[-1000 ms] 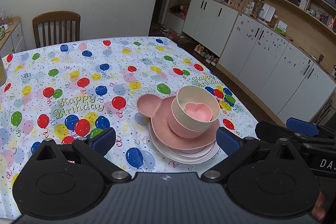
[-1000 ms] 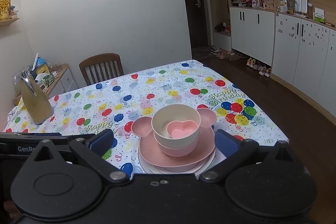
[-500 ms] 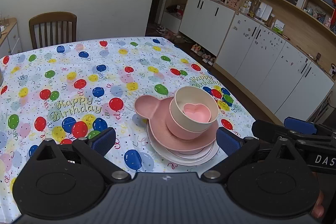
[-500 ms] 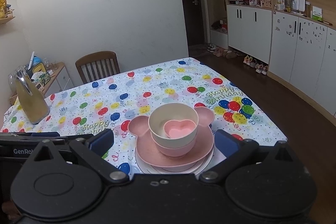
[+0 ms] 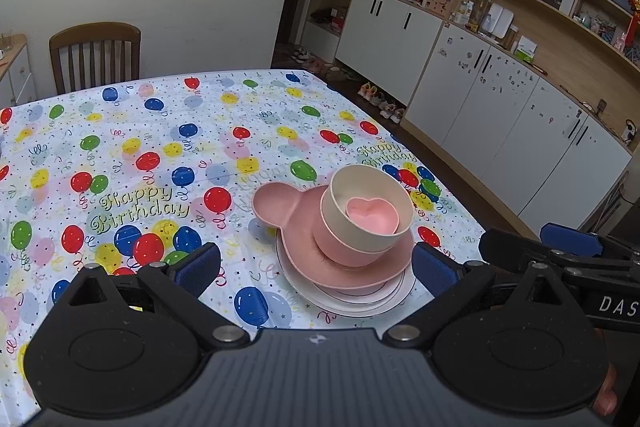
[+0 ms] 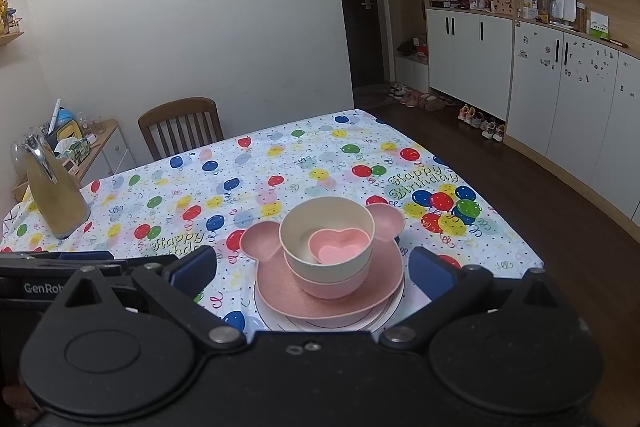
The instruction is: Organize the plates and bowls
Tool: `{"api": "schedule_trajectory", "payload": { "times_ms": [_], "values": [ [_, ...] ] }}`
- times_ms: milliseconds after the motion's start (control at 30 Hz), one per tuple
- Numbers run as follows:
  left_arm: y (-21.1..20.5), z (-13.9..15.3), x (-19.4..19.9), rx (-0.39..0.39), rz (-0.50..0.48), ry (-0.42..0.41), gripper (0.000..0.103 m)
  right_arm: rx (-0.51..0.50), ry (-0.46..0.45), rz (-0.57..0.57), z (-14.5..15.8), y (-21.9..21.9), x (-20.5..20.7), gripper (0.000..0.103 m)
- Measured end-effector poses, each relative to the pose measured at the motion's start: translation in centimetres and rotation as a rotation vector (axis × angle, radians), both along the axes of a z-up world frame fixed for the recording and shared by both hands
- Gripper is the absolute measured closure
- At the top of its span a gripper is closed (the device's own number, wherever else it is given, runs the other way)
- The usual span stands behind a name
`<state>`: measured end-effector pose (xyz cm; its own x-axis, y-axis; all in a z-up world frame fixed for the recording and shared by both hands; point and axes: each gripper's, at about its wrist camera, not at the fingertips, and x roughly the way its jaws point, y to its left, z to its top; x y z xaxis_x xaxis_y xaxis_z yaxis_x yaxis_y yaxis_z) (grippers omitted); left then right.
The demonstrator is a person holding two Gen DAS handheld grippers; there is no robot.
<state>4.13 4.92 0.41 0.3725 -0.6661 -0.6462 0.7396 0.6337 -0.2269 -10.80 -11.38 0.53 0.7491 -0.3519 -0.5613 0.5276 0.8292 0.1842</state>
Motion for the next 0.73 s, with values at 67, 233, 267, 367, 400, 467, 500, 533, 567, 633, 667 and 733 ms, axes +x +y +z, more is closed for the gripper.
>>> {"api": "schedule_trajectory", "payload": {
  "times_ms": [67, 233, 267, 367, 400, 467, 500, 533, 567, 633, 667, 733],
  "values": [
    [-0.01, -0.01, 0.01, 0.001, 0.0, 0.0, 0.001, 0.001, 0.0, 0.0, 0.0, 0.01, 0.03, 0.0],
    [0.05, -0.06, 0.02, -0.001, 0.003, -0.002, 0.001, 0.0, 0.002, 0.001, -0.05, -0.02, 0.09, 0.0],
    [0.14, -0.1, 0.14, -0.002, 0.003, -0.001, 0.001, 0.0, 0.002, 0.0, -0.05, 0.02, 0.09, 0.0],
    [0.23, -0.11, 0.22, -0.003, 0.004, 0.0, 0.001, -0.002, 0.005, 0.001, -0.14, 0.06, 0.23, 0.0],
    [0.23, -0.11, 0.23, -0.003, 0.004, 0.0, 0.001, -0.002, 0.005, 0.001, -0.15, 0.11, 0.28, 0.0],
    [0.22, -0.1, 0.23, -0.004, 0.004, -0.001, 0.001, -0.002, 0.005, 0.001, -0.14, 0.11, 0.29, 0.0],
    [0.29, -0.12, 0.31, -0.005, 0.003, 0.0, 0.001, -0.002, 0.006, 0.001, -0.15, 0.1, 0.28, 0.0],
    [0.3, -0.13, 0.32, -0.005, 0.003, 0.001, 0.001, -0.003, 0.006, 0.001, -0.15, 0.1, 0.29, 0.0],
    [0.28, -0.12, 0.32, -0.004, 0.004, 0.001, 0.001, -0.003, 0.007, 0.001, -0.21, 0.15, 0.41, 0.0],
    [0.31, -0.14, 0.33, -0.004, 0.002, 0.003, 0.001, -0.003, 0.007, 0.001, -0.23, 0.12, 0.4, 0.0],
    [0.33, -0.13, 0.37, -0.005, 0.002, 0.003, 0.001, -0.003, 0.007, 0.001, -0.21, 0.16, 0.42, 0.0],
    [0.35, -0.17, 0.4, -0.006, 0.001, 0.004, 0.001, -0.003, 0.007, 0.001, -0.22, 0.15, 0.4, 0.0]
  ]
}}
